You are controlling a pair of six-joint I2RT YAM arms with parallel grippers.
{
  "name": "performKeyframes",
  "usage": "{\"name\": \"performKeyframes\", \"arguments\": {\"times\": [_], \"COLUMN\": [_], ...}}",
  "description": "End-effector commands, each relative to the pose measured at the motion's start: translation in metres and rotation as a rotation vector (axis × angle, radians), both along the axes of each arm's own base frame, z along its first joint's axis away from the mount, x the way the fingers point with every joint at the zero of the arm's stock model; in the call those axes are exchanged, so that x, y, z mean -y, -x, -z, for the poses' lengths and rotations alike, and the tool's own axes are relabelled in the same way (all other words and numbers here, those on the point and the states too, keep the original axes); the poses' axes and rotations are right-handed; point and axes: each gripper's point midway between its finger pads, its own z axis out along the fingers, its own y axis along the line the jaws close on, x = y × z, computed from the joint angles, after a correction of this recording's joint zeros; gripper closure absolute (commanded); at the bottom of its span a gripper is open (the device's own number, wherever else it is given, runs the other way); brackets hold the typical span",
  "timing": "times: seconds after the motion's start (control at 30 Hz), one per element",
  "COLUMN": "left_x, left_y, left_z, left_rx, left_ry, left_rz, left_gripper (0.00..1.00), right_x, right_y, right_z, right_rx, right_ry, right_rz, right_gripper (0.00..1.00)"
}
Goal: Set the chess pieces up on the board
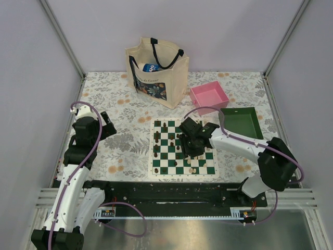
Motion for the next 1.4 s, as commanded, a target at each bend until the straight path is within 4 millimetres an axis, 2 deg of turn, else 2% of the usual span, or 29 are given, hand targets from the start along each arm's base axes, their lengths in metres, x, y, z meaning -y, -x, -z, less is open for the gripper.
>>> {"name": "performKeyframes", "arguments": {"times": [0.0,0.17,0.23,0.33,0.47,0.63,0.73,0.97,1.37], "left_x": [0.000,-0.001,0.000,0.001,0.001,0.001,0.001,0.002,0.001], "left_y": [-0.006,-0.006,-0.005,-0.006,-0.007,-0.007,-0.007,-0.008,-0.006], "left_z": [-0.018,-0.017,-0.016,-0.016,-0.015,-0.016,-0.015,-0.014,-0.015], "left_rx": [0.066,0.063,0.060,0.058,0.055,0.058,0.052,0.049,0.057], "left_ry": [0.014,0.012,0.013,0.016,0.017,0.017,0.018,0.020,0.017], "left_rz": [-0.006,-0.009,-0.006,-0.002,-0.001,-0.001,0.000,0.002,-0.001], "left_gripper": [0.01,0.01,0.01,0.01,0.01,0.01,0.01,0.01,0.01], "right_x": [-0.011,-0.005,-0.006,-0.004,-0.001,0.013,0.015,0.009,0.003], "right_y": [-0.011,-0.024,-0.024,-0.017,0.006,0.038,0.048,0.053,0.052], "right_z": [-0.002,-0.005,-0.009,-0.015,-0.026,-0.021,-0.013,0.000,0.012], "right_rx": [0.032,0.072,0.080,0.067,0.034,-0.036,-0.066,-0.098,-0.119], "right_ry": [-0.009,0.065,0.054,0.042,-0.013,-0.015,0.002,0.044,0.077], "right_rz": [-0.004,-0.001,-0.009,-0.020,-0.035,-0.081,-0.103,-0.130,-0.152], "right_gripper": [0.46,0.46,0.47,0.47,0.48,0.48,0.48,0.50,0.54]}}
